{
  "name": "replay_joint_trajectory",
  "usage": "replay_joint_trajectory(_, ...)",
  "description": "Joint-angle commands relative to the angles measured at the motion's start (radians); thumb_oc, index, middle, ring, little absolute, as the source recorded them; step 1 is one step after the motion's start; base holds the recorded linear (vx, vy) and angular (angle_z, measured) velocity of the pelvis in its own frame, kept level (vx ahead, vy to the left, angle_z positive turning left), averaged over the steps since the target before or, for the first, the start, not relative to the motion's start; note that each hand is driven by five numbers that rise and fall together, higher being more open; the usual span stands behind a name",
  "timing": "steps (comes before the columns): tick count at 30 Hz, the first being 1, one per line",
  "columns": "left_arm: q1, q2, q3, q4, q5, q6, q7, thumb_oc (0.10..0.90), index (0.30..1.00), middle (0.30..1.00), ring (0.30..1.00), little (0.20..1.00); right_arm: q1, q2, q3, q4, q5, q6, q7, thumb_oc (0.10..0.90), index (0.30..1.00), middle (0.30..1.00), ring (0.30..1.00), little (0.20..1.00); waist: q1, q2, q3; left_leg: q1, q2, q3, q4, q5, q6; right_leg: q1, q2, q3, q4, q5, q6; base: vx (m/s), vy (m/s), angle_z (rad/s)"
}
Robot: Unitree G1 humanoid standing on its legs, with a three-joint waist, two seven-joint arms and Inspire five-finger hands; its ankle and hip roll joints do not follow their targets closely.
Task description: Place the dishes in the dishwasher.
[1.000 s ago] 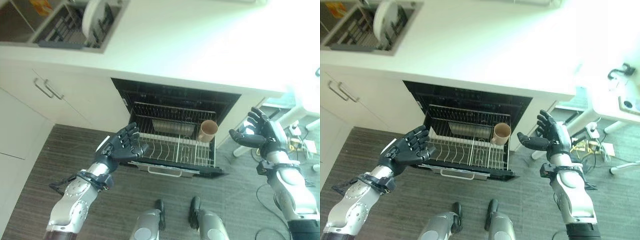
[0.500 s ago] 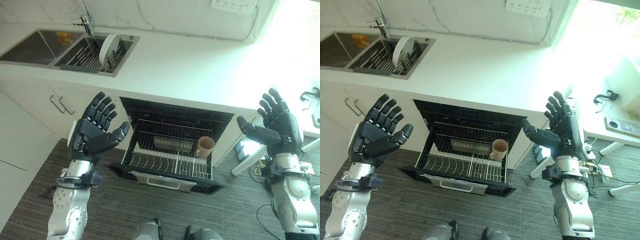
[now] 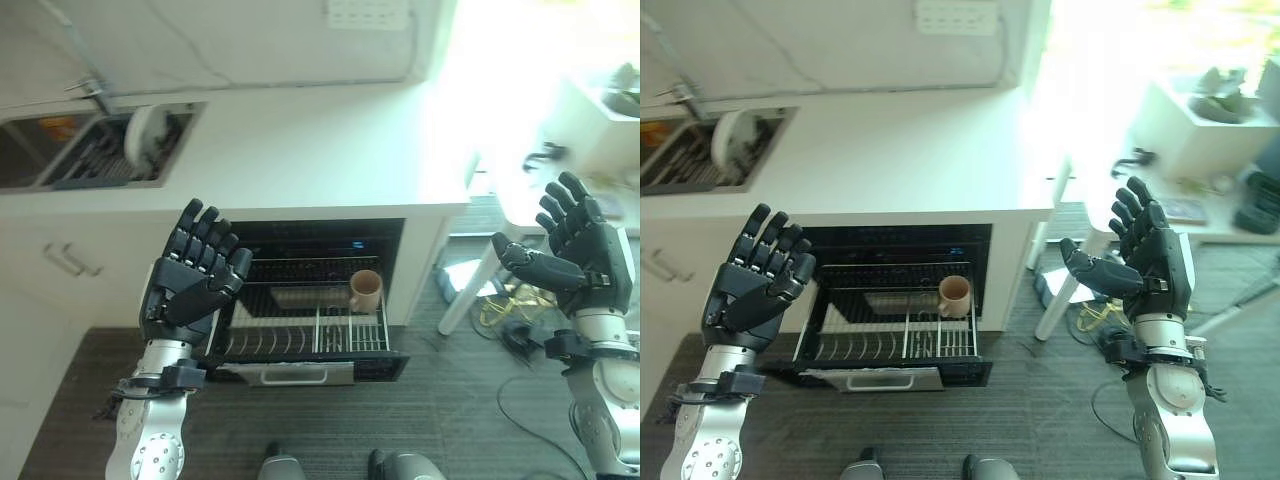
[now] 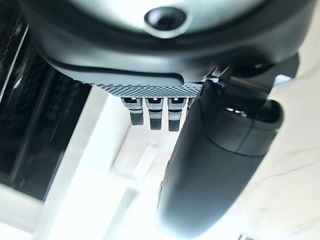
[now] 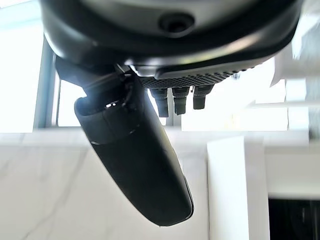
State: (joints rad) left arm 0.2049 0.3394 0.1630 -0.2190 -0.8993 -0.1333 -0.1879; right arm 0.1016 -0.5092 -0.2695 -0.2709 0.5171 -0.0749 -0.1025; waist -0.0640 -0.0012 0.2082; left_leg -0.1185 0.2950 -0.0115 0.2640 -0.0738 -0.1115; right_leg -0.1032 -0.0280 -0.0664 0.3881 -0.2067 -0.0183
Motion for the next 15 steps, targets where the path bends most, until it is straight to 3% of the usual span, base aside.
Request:
replay_joint_trajectory(1, -0.056, 0.041, 0.068, -0.113, -0.055, -0.154, -0.068, 0.8, 0.9, 0.9, 0.9, 0.9, -0.1, -0.076, -0.077, -0.108, 0.022, -0.099, -0.008, 0.8, 0.9, 0.9, 0.9, 0.9, 0.018, 0.015, -0.055, 0.029, -0.014, 0.049, 0.036, -0.016, -0.02, 0.089, -0.101, -0.031, -0.088, -0.037, 0.087, 0.07, 0.58, -0.57)
replay_joint_trajectory(3, -0.075, 0.061, 0.08, -0.113, -0.065, -0.147, -0.081, 0.8, 0.9, 0.9, 0.9, 0.9, -0.103, -0.084, -0.092, -0.111, 0.013, -0.091, -0.039, 0.8, 0.9, 0.9, 0.9, 0.9, 0.007, 0.019, -0.053, 0.055, -0.027, 0.087, 0.036, -0.08, -0.01, 0.089, -0.144, -0.028, -0.088, -0.02, 0.123, 0.04, 0.543, -0.63)
replay_joint_trajectory(6, -0.107, 0.09, 0.081, -0.101, -0.095, -0.124, -0.118, 0.8, 0.9, 0.9, 0.9, 0.9, -0.082, -0.06, -0.119, -0.112, 0.007, -0.103, -0.073, 0.8, 0.9, 0.9, 0.9, 0.9, -0.001, 0.013, -0.05, 0.068, -0.073, 0.098, 0.036, -0.116, 0.018, 0.099, -0.201, -0.022, -0.088, 0.022, 0.17, 0.03, 0.569, -0.12)
replay_joint_trajectory(9, -0.15, 0.119, 0.08, -0.083, -0.086, -0.097, -0.141, 0.8, 0.9, 0.9, 0.9, 0.9, -0.054, -0.019, -0.132, -0.106, 0.015, -0.118, -0.082, 0.8, 0.9, 0.9, 0.9, 0.9, 0.002, -0.003, -0.046, 0.077, -0.139, 0.107, 0.036, -0.144, 0.051, 0.077, -0.28, -0.038, -0.088, 0.188, 0.199, -0.02, 0.423, 0.17)
replay_joint_trajectory(11, -0.155, 0.127, 0.092, -0.088, -0.082, -0.092, -0.145, 0.8, 0.9, 0.9, 0.9, 0.9, -0.058, -0.001, -0.128, -0.101, 0.013, -0.114, -0.066, 0.8, 0.9, 0.9, 0.9, 0.9, 0.022, 0.0, -0.046, 0.079, -0.147, 0.13, 0.036, -0.152, 0.061, 0.073, -0.307, -0.105, -0.088, 0.235, 0.201, -0.06, 0.396, -0.09)
replay_joint_trajectory(12, -0.16, 0.135, 0.12, -0.116, -0.037, -0.092, -0.123, 0.8, 0.9, 0.9, 0.9, 0.9, -0.104, 0.02, -0.088, -0.093, -0.018, -0.096, -0.05, 0.8, 0.9, 0.9, 0.9, 0.9, 0.061, 0.021, -0.051, 0.079, -0.147, 0.155, 0.036, -0.171, 0.082, 0.092, -0.276, -0.218, -0.088, 0.254, 0.198, -0.05, 0.396, -0.51)
replay_joint_trajectory(13, -0.164, 0.14, 0.118, -0.119, -0.035, -0.096, -0.119, 0.8, 0.9, 0.9, 0.9, 0.9, -0.12, 0.018, -0.073, -0.093, -0.034, -0.089, -0.061, 0.8, 0.9, 0.9, 0.9, 0.9, 0.068, 0.026, -0.052, 0.081, -0.151, 0.156, 0.036, -0.181, 0.089, 0.105, -0.232, -0.223, -0.083, 0.22, 0.192, -0.07, 0.529, -1.34)
replay_joint_trajectory(14, -0.185, 0.136, 0.092, -0.113, -0.03, -0.115, -0.119, 0.8, 0.9, 0.9, 0.9, 0.9, -0.154, 0.016, -0.045, -0.089, -0.067, -0.075, -0.092, 0.8, 0.9, 0.9, 0.9, 0.9, 0.071, 0.022, -0.059, 0.07, -0.185, 0.145, 0.036, -0.185, 0.108, 0.107, -0.132, -0.211, -0.055, 0.163, 0.174, -0.04, 0.271, -0.91)
replay_joint_trajectory(15, -0.192, 0.131, 0.08, -0.111, -0.022, -0.123, -0.118, 0.8, 0.9, 0.9, 0.9, 0.9, -0.165, 0.016, -0.038, -0.084, -0.077, -0.072, -0.098, 0.8, 0.9, 0.9, 0.9, 0.9, 0.07, 0.017, -0.063, 0.061, -0.2, 0.14, 0.036, -0.181, 0.115, 0.1, -0.094, -0.206, -0.053, 0.16, 0.166, -0.05, 0.214, -0.65)
